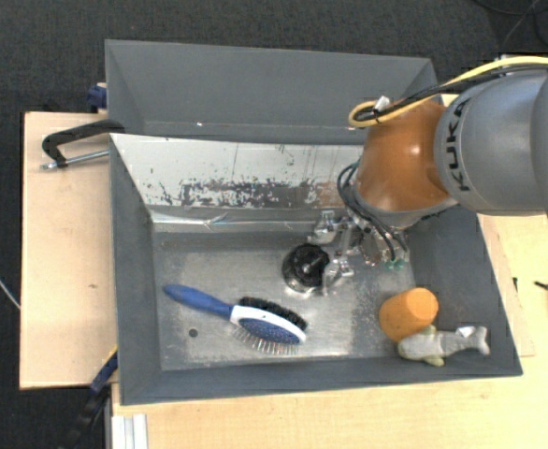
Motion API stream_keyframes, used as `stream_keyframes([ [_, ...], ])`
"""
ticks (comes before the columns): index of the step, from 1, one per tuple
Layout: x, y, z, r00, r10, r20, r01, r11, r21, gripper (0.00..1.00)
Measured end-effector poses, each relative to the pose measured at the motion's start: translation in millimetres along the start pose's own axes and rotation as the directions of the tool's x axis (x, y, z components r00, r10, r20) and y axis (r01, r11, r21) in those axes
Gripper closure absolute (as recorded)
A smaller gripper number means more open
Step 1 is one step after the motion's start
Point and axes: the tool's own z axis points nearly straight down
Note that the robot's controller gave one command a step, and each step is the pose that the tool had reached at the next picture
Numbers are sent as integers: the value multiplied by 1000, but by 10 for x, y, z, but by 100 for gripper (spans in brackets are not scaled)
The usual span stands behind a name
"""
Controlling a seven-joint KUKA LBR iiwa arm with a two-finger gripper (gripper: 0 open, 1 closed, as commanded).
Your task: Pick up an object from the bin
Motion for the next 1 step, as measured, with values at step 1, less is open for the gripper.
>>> stream_keyframes([
  [1,-210,223,-1668,999,53,4,-53,999,-1,100],
])
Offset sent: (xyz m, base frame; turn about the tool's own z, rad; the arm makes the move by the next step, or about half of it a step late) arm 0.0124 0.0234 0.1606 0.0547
